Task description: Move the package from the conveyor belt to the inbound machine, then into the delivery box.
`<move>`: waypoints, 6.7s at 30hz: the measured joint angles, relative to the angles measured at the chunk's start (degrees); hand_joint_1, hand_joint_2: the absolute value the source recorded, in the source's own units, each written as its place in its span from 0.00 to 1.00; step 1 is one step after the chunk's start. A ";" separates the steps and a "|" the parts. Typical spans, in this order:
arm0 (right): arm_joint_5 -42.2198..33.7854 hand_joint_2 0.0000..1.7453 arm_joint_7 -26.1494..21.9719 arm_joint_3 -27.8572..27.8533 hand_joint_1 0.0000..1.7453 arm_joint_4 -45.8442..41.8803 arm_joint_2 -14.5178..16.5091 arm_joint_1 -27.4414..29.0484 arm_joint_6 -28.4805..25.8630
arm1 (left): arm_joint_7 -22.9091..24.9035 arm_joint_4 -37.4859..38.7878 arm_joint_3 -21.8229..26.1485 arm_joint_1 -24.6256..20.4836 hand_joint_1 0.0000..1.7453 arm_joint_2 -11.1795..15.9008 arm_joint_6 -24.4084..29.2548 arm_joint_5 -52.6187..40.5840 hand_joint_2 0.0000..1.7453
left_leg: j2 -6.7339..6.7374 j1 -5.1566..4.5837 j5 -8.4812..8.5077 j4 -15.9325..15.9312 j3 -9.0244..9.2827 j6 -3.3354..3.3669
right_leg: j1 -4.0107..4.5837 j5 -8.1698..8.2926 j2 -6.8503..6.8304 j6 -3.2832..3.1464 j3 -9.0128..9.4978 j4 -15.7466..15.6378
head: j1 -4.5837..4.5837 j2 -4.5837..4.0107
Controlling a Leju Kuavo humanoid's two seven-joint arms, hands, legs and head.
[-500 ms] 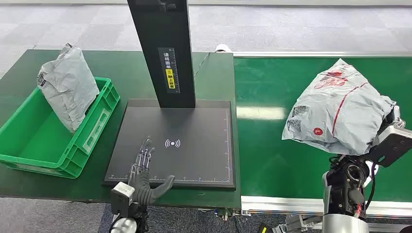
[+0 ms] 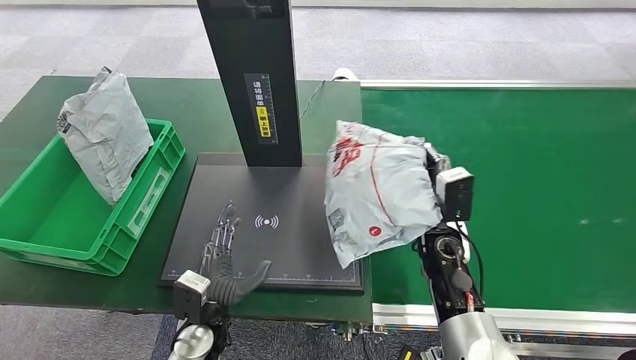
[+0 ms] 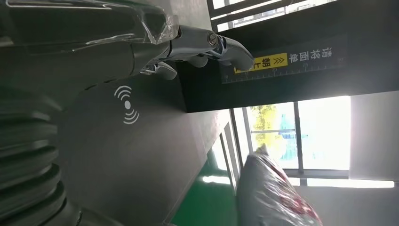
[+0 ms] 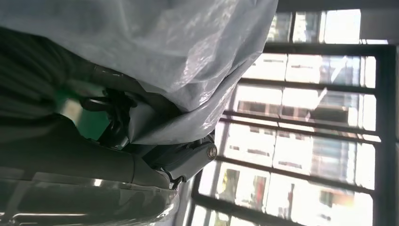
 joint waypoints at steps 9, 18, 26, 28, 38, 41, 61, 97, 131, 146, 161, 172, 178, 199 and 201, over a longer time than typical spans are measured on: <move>0.91 1.00 6.84 9.72 0.99 14.44 3.32 -5.33 6.79 | -0.31 -2.09 1.05 1.21 0.00 0.87 0.54 0.47 1.00 | -0.03 -0.01 0.00 0.01 -0.02 0.00 | -0.01 -0.01 -0.02 0.01 -0.02 -0.01 | 0.01 0.00; 4.04 1.00 14.41 16.52 0.00 21.32 5.69 -6.27 5.50 | 0.92 -3.97 1.81 2.42 0.00 1.16 0.56 0.47 1.00 | -0.02 -0.01 0.00 0.01 0.02 0.00 | -0.01 -0.01 -0.02 0.00 -0.02 -0.01 | 0.01 0.00; 2.40 1.00 13.41 17.70 0.00 22.88 5.95 -5.32 5.45 | 1.09 -4.46 2.02 3.20 0.00 1.36 0.58 0.47 1.00 | -0.01 -0.01 0.00 0.01 0.03 0.00 | -0.01 -0.01 -0.02 0.00 -0.01 -0.02 | 0.01 0.00; 2.37 1.00 13.38 17.82 0.00 23.12 5.95 -5.25 5.47 | 1.09 -4.58 2.10 3.25 0.00 1.37 0.58 0.47 1.00 | -0.01 -0.01 0.00 0.01 0.03 0.00 | -0.01 -0.01 -0.02 0.00 -0.01 -0.02 | 0.01 0.00; -8.54 1.00 -0.38 17.34 0.00 19.74 5.55 0.98 14.44 | 0.78 -5.11 2.56 5.62 0.00 1.86 1.44 0.91 1.00 | -0.02 -0.01 -0.04 0.00 0.03 -0.01 | -0.01 -0.08 -0.02 0.00 -0.04 -0.03 | 0.01 -0.01; -14.68 1.00 -0.58 15.95 0.00 14.38 4.46 5.43 17.98 | 0.66 -5.27 2.61 6.53 0.00 1.93 1.36 0.64 1.00 | -0.05 -0.02 -0.05 0.00 0.01 0.00 | -0.02 -0.12 -0.04 0.02 -0.03 -0.05 | 0.02 0.00; -18.97 1.00 3.00 4.65 0.00 -4.35 1.34 15.89 18.58 | 6.20 7.44 -6.55 -1.07 0.00 -1.44 4.07 -11.09 1.00 | -0.04 -0.04 -0.05 0.02 0.07 0.02 | -0.04 -0.09 -0.03 0.02 0.04 -0.06 | 0.02 0.00; -18.27 1.00 4.24 1.31 0.00 -14.51 1.41 22.35 15.48 | 2.93 15.93 0.83 -11.17 1.00 0.18 14.99 -8.49 1.00 | 0.01 -0.02 -0.03 -0.01 0.25 0.01 | -0.02 -0.07 0.00 0.01 0.20 -0.04 | 0.01 0.00; -17.67 1.00 3.74 -8.05 0.00 -18.70 -0.60 28.95 17.72 | 7.99 -36.82 49.33 13.24 1.00 7.48 -12.63 17.67 1.00 | 0.18 0.01 -0.16 -0.04 0.17 -0.01 | 0.02 -0.21 0.07 0.01 0.05 -0.05 | 0.04 0.00; -17.07 1.00 1.86 -5.93 0.00 -10.60 -0.27 20.70 18.78 | 16.18 4.52 34.10 -27.88 1.00 30.17 4.72 3.34 1.00 | 0.15 0.14 0.36 -0.03 0.13 -0.25 | 0.15 0.22 0.04 -0.33 0.00 0.04 | 0.04 0.00; -16.45 1.00 2.11 -5.34 0.00 -8.58 0.02 19.97 18.69 | 19.14 27.83 29.89 -45.02 1.00 38.81 7.79 -0.71 1.00 | 0.25 0.13 0.34 -0.03 -0.19 -0.28 | 0.14 0.20 0.15 -0.33 -0.36 0.04 | 0.05 0.00; -16.38 1.00 2.19 -5.34 0.00 -8.54 0.10 20.12 18.52 | 16.32 33.15 29.71 -44.07 0.99 38.53 7.69 -1.77 1.00 | 0.25 0.13 0.34 -0.03 -0.19 -0.28 | 0.14 0.20 0.16 -0.33 -0.37 0.04 | 0.04 0.00; -16.37 1.00 2.44 -5.34 0.00 -8.54 0.29 20.14 18.48 | 15.40 33.83 29.29 -42.20 0.91 37.69 7.24 -2.01 1.00 | 0.25 0.13 0.34 -0.03 -0.21 -0.28 | 0.14 0.20 0.15 -0.33 -0.40 0.04 | 0.05 0.00; -16.93 1.00 2.91 -5.47 0.00 -10.38 0.58 22.67 17.29 | 13.26 12.86 27.92 -30.81 0.00 33.28 4.24 5.35 1.00 | 0.39 0.11 0.26 -0.04 -0.20 -0.27 | 0.13 0.19 0.29 -0.33 -0.41 0.04 | 0.04 0.00; -17.28 1.00 2.89 -5.48 0.00 -10.76 0.52 23.11 16.85 | 11.42 4.83 28.23 -25.07 0.00 32.47 5.68 8.81 1.00 | 0.55 0.10 0.18 -0.03 -0.15 -0.28 | 0.11 0.18 0.45 -0.33 -0.41 0.03 | 0.04 0.00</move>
